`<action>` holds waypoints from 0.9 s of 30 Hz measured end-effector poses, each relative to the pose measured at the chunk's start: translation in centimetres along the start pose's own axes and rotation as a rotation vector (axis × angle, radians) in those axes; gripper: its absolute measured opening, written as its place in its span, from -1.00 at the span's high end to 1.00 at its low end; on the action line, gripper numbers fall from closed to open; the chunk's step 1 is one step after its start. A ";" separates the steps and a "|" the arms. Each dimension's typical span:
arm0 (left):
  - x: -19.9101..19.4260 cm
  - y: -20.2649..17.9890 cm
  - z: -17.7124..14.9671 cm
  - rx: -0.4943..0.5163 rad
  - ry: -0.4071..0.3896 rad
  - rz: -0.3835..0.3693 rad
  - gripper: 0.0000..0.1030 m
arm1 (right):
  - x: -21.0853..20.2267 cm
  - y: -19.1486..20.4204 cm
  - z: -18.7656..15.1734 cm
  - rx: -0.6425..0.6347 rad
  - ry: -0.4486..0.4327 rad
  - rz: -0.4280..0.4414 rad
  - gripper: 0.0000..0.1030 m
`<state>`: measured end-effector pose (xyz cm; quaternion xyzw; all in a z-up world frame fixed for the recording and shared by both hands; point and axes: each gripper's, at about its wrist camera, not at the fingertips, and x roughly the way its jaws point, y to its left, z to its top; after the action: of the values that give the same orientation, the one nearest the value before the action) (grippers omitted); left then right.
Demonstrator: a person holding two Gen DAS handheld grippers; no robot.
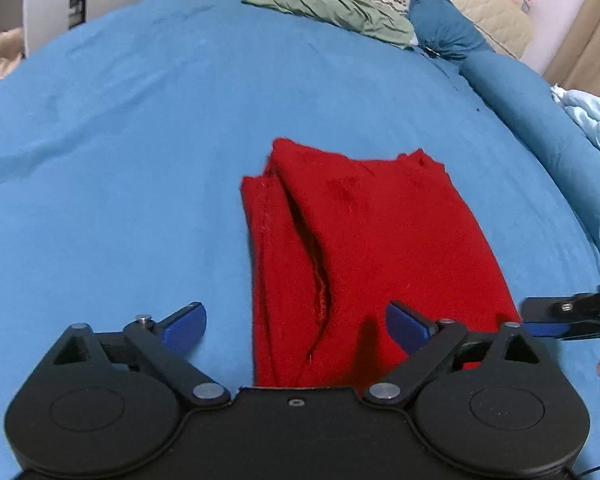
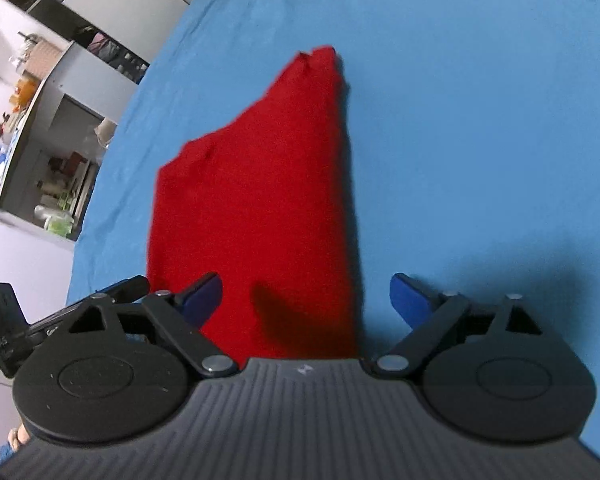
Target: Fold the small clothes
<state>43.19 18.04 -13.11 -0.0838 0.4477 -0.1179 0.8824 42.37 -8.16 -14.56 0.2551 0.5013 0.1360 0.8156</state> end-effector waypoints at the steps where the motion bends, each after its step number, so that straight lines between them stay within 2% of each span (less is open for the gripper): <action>1: 0.5 0.1 0.1 0.003 0.005 -0.001 -0.86 | 0.6 -0.2 -0.2 0.004 -0.002 0.012 -0.91; 3: 1.5 0.3 0.2 0.008 0.017 0.006 -0.79 | 1.3 -0.4 -0.4 -0.006 -0.010 0.022 -0.86; 6: 2.5 0.4 0.1 -0.006 0.025 -0.014 -0.72 | 2.0 -0.4 -0.7 -0.037 -0.028 0.005 -0.62; 7: 2.7 0.2 0.1 -0.009 0.026 -0.018 -0.63 | 2.1 -0.3 -0.6 -0.045 -0.030 0.002 -0.30; 8: 2.7 0.0 0.0 -0.013 0.029 -0.034 -0.22 | 2.4 -0.2 -0.4 -0.054 -0.025 0.013 -0.04; 9: 2.7 -0.1 0.1 -0.030 0.046 -0.078 0.15 | 2.6 0.0 -0.3 -0.062 -0.021 0.018 0.04; 10: 2.6 -0.3 0.3 -0.049 0.054 -0.076 0.20 | 2.4 0.4 -0.2 -0.077 -0.026 0.015 0.15; 11: 2.4 -0.7 0.6 -0.056 0.058 -0.061 0.37 | 2.1 0.8 -0.1 -0.094 -0.033 0.012 0.20; 12: 1.9 -1.1 0.8 -0.051 0.054 -0.054 0.43 | 1.7 1.3 0.0 -0.106 -0.043 0.011 0.22; 14: 0.3 -2.3 0.9 -0.015 0.030 -0.051 0.47 | 0.1 2.0 0.2 -0.115 -0.070 0.031 0.24; 17: -3.2 -5.0 0.5 0.013 -0.011 -0.113 0.50 | -4.0 2.7 -0.1 -0.144 -0.101 0.058 0.24; 20: -7.0 -8.5 -1.4 0.069 -0.057 -0.150 0.52 | -9.5 2.5 -1.6 -0.200 -0.110 0.067 0.24; 23: -9.6 -12.8 -5.1 0.140 -0.063 -0.181 0.52 | -14.8 0.6 -4.6 -0.215 -0.098 0.064 0.24; 27: -9.5 -16.8 -11.4 0.189 -0.028 -0.188 0.52 | -18.4 -3.8 -10.2 -0.199 -0.087 0.017 0.24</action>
<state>26.31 4.13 -8.23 -0.0434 0.4124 -0.2408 0.8775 24.67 -17.31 -6.64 0.1828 0.4471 0.1809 0.8567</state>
